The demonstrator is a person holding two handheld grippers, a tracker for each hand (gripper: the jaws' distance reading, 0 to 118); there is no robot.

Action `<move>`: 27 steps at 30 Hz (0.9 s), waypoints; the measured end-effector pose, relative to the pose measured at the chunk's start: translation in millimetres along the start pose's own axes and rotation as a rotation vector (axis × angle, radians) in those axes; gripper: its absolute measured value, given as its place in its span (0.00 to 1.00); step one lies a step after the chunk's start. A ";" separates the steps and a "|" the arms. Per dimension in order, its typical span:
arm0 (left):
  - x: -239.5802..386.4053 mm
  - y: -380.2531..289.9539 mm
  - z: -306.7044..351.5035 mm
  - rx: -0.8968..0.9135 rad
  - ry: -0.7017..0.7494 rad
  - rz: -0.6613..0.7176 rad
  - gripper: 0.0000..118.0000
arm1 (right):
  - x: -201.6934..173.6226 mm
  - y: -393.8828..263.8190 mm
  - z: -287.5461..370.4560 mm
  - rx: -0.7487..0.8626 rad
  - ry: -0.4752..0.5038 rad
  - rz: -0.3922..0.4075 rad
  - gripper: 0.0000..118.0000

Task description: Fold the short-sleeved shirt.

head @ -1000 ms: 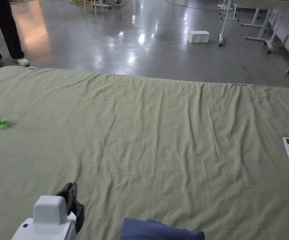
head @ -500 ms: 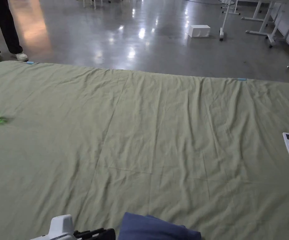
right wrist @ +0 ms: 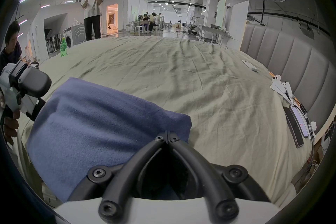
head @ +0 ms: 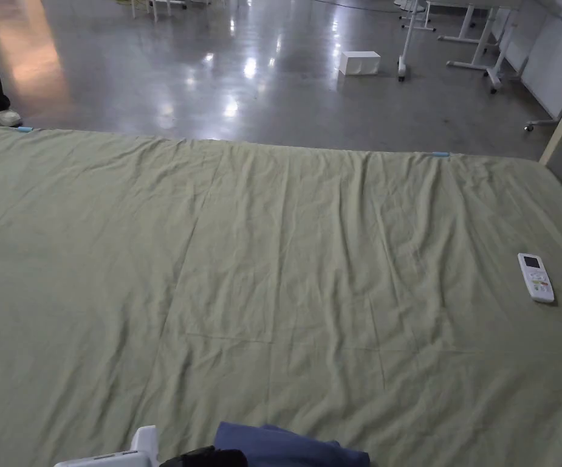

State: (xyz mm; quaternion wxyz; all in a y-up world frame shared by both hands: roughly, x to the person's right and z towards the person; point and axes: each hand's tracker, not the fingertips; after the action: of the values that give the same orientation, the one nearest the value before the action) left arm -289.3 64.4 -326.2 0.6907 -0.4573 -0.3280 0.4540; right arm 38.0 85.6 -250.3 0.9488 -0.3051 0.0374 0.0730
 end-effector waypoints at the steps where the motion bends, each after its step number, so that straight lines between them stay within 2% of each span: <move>1: 2.7 1.3 -5.4 -0.022 0.004 -0.011 0.74 | 0.5 -0.1 -0.1 -0.001 0.000 0.000 0.00; 4: 4.1 10.9 -24.0 -0.088 0.015 -0.044 0.69 | 1.1 0.0 -0.4 -0.002 0.000 0.006 0.00; 6: 8.9 12.2 -30.4 -0.112 0.032 -0.105 0.55 | 1.2 -0.9 -1.1 -0.002 -0.001 0.009 0.00; 8: 10.4 11.7 -37.0 -0.108 0.060 -0.114 0.36 | 2.9 -1.6 -2.0 -0.004 -0.008 0.010 0.00; 9: 9.3 12.6 -35.8 -0.110 0.061 -0.106 0.30 | 4.9 -2.0 -2.5 -0.004 -0.008 0.005 0.00; 11: 11.4 11.7 -32.8 -0.102 0.047 -0.091 0.24 | 5.0 -1.1 -2.3 0.002 -0.019 0.009 0.00; 19: 26.3 8.1 1.1 -0.084 0.023 -0.108 0.20 | 10.9 20.6 -0.9 0.030 -0.025 0.012 0.00; 27: 23.2 45.2 116.4 -0.027 0.086 -0.106 0.20 | 42.2 106.8 22.8 0.243 -0.078 -0.034 0.00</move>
State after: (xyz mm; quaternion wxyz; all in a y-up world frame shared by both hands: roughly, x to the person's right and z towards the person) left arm -396.5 132.5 -324.7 0.7211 -0.4675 -0.3281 0.3923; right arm 63.0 189.5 -297.9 0.9806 -0.1853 0.0039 0.0636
